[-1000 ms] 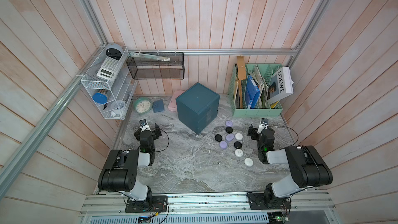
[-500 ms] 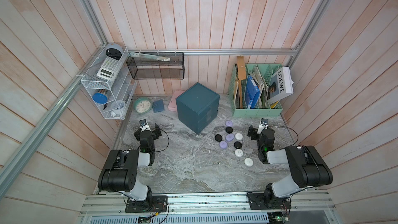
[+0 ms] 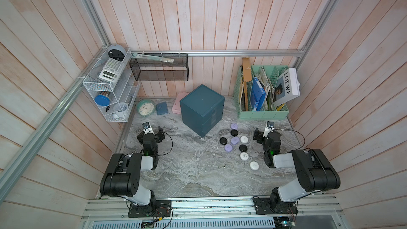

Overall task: Put the bluetooth earphones in the drawer according to color
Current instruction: Adjust the storage box at the center of the board.

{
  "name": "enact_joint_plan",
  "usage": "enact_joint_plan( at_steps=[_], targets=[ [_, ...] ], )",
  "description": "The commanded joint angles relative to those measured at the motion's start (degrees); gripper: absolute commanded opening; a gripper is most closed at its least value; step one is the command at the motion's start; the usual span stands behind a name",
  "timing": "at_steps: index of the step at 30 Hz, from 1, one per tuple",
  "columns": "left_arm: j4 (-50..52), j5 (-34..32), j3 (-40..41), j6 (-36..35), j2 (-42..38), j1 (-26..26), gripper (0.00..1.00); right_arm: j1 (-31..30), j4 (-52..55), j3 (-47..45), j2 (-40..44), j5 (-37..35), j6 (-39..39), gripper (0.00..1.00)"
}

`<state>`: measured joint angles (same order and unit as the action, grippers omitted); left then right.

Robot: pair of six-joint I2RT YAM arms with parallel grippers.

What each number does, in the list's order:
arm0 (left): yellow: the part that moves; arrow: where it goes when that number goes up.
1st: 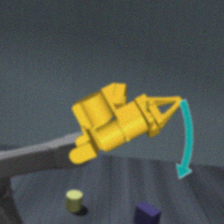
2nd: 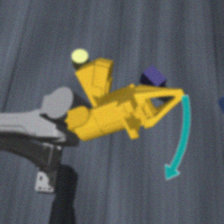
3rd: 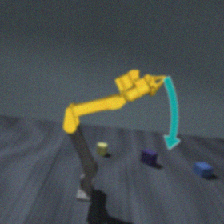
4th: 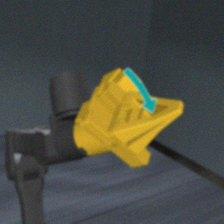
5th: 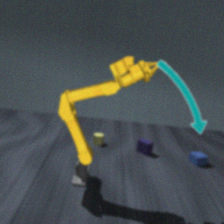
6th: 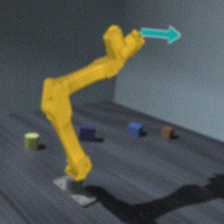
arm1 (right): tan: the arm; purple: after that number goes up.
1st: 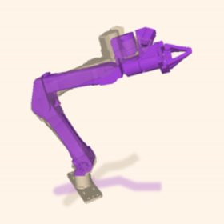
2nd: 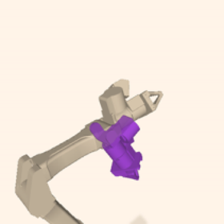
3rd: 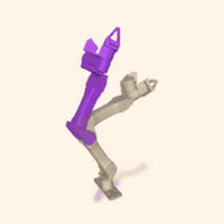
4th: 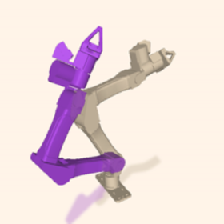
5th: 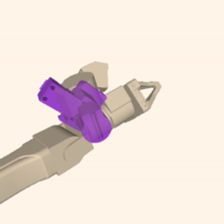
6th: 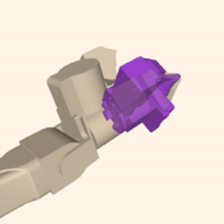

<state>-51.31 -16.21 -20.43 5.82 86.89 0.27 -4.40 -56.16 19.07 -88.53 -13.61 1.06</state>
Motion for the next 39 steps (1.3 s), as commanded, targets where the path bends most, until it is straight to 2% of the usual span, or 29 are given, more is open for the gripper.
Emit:
enact_joint_plan(
  at_steps=[1, 5, 8, 13, 18, 22, 26, 34, 39],
  targets=[
    [3.0, -1.7, 0.4, 0.6, -6.1, -0.3, 1.0, 0.2, 3.3, 0.2, 5.1, -0.7, 0.3, 0.98],
    [10.3, -0.9, -0.9, 0.0, -13.8, 0.5, 1.0, 0.1, 15.3, 4.0, 11.4, 2.4, -0.8, 0.97],
    [14.2, 1.8, -2.7, 1.1, -18.0, 1.2, 1.0, -0.4, 19.4, 5.6, 15.1, 4.2, -0.8, 0.96],
    [24.8, 3.0, -9.3, -2.0, -21.6, 4.4, 1.0, -3.4, 29.4, 11.2, 21.8, 9.9, -2.2, 0.96],
    [34.0, 4.7, -16.5, -2.9, -23.5, 8.0, 1.0, -6.2, 34.8, 16.6, 23.4, 15.1, -0.8, 0.96],
    [40.6, 2.7, -21.1, -7.9, -24.2, 13.9, 1.0, -7.4, 36.2, 21.5, 21.6, 21.4, 2.7, 0.97],
    [46.4, 2.8, -24.7, -8.1, -23.6, 17.0, 1.0, -9.4, 39.5, 28.4, 17.8, 25.2, 2.7, 0.97],
    [43.8, 2.8, -22.9, -5.2, -21.5, 21.7, 1.0, -10.7, 42.9, 42.3, 7.3, 31.6, 5.5, 0.96],
    [39.3, 2.8, -22.1, 0.7, -18.9, 22.6, 1.0, -12.0, 47.9, 51.6, -1.0, 36.3, 4.5, 0.97]
  ],
)
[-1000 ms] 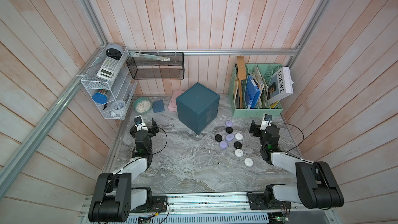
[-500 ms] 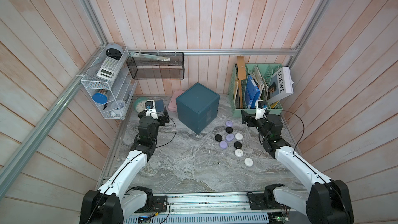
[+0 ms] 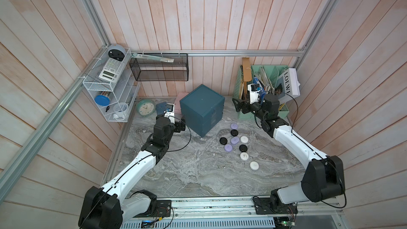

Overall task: Put the bluetooth earphones in the drawer according to color
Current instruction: Adjust the storage box at the center of the board.

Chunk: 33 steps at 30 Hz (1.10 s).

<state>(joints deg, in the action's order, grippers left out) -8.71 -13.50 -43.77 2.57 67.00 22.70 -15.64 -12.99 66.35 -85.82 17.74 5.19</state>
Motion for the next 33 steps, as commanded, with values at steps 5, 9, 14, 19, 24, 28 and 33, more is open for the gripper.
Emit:
enact_joint_plan(
  at_steps=[5, 9, 14, 19, 24, 28, 33],
  targets=[
    [-8.0, 3.7, -0.5, 10.4, 4.1, 0.2, 1.0, -1.1, 7.9, 12.8, -11.3, 7.6, 1.2, 0.96],
    [-10.1, 7.7, -3.6, 13.5, 8.9, 0.2, 1.0, -2.3, 11.1, 18.5, -15.7, 8.9, 0.0, 0.97],
    [-17.7, 8.9, -3.5, 16.5, 12.8, 0.2, 1.0, -2.9, 14.4, 23.3, -20.2, 9.5, -0.6, 0.96],
    [-17.9, 9.9, -5.0, 16.7, 15.3, 0.2, 1.0, -3.2, 17.2, 27.5, -24.4, 11.2, -0.6, 0.97],
    [-24.2, 13.8, -4.1, 19.7, 16.9, 0.0, 1.0, -3.3, 17.8, 29.5, -26.8, 11.5, -0.4, 0.96],
    [-25.7, 16.2, -5.3, 21.5, 18.8, -0.2, 1.0, -3.3, 19.3, 31.6, -28.8, 13.3, -0.4, 0.96],
    [-25.7, 17.5, -7.6, 22.4, 21.3, -0.3, 1.0, -3.4, 21.1, 34.1, -30.6, 15.9, -0.1, 0.96]
  ],
)
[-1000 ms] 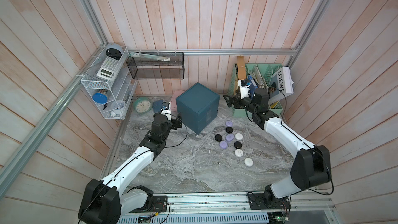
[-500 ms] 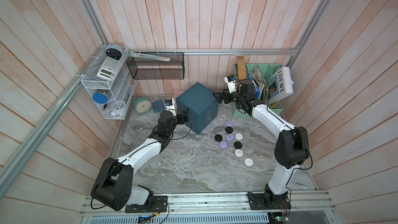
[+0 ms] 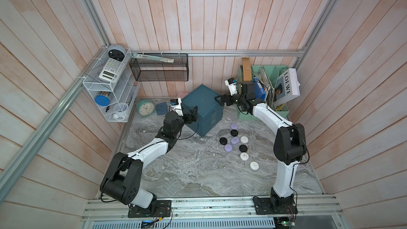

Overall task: Put the bluetooth earphones in the drawer according to color
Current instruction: Adjust the storage box at the center of the board.

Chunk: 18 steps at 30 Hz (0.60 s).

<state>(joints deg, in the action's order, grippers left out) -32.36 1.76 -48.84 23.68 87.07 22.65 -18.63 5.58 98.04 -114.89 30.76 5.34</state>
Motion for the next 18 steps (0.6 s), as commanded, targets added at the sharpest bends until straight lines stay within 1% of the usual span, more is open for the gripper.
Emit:
enact_joint_plan(
  at_steps=[1, 3, 6, 10, 14, 18],
  targets=[
    [-1.8, 2.4, -2.8, 1.3, 1.8, -0.2, 1.0, -0.5, 3.2, 2.9, -1.9, 3.4, -0.2, 0.95],
    [-2.4, 1.7, -2.9, 1.3, 2.4, -0.2, 1.0, -0.5, 5.7, 4.5, -2.7, 3.7, -0.5, 0.93],
    [-5.7, -0.4, -1.1, 1.9, 2.5, -0.3, 1.0, -0.8, 8.1, 5.1, -2.9, 3.8, -1.2, 0.92],
    [-4.7, 0.5, -1.4, 2.4, 2.9, -0.9, 1.0, -1.2, 9.6, 4.6, -2.7, 4.8, -1.7, 0.91],
    [-3.8, 0.6, -1.8, 3.3, 3.4, -1.2, 1.0, -1.8, 6.9, 0.3, -0.8, 4.5, -0.2, 0.9],
    [-3.8, 2.1, -1.9, 6.3, 4.1, -2.5, 1.0, -2.3, 4.1, -3.8, 1.2, 4.5, 1.5, 0.89]
  ],
)
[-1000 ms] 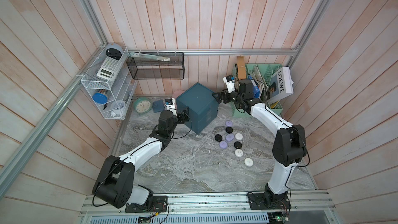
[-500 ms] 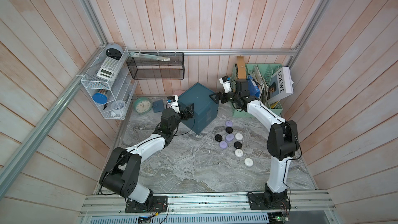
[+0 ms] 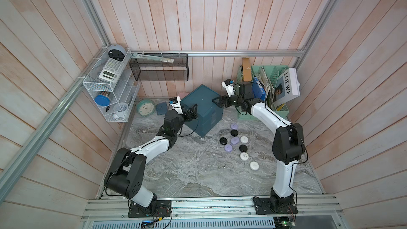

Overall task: Put the bluetooth earphones in the drawer according to color
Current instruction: Adjust the storage box at the center of the board.

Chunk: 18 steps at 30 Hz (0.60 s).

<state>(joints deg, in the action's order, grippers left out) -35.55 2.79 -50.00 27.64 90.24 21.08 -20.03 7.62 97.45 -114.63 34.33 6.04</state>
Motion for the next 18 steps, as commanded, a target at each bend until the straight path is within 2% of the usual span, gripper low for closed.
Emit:
enact_joint_plan(
  at_steps=[1, 8, 18],
  targets=[
    [-0.7, 1.6, -0.7, 3.0, 1.1, -1.2, 1.0, -1.0, 1.7, -4.0, 1.3, 0.8, 1.5, 0.89],
    [2.9, 5.4, -2.2, 3.5, 2.4, -2.1, 1.0, -1.4, -2.4, -9.7, 4.5, 1.4, 4.8, 0.89],
    [5.1, 6.4, -4.1, 3.0, 2.2, -2.7, 1.0, -3.7, -2.3, -15.8, 9.4, 2.6, 6.2, 0.88]
  ],
)
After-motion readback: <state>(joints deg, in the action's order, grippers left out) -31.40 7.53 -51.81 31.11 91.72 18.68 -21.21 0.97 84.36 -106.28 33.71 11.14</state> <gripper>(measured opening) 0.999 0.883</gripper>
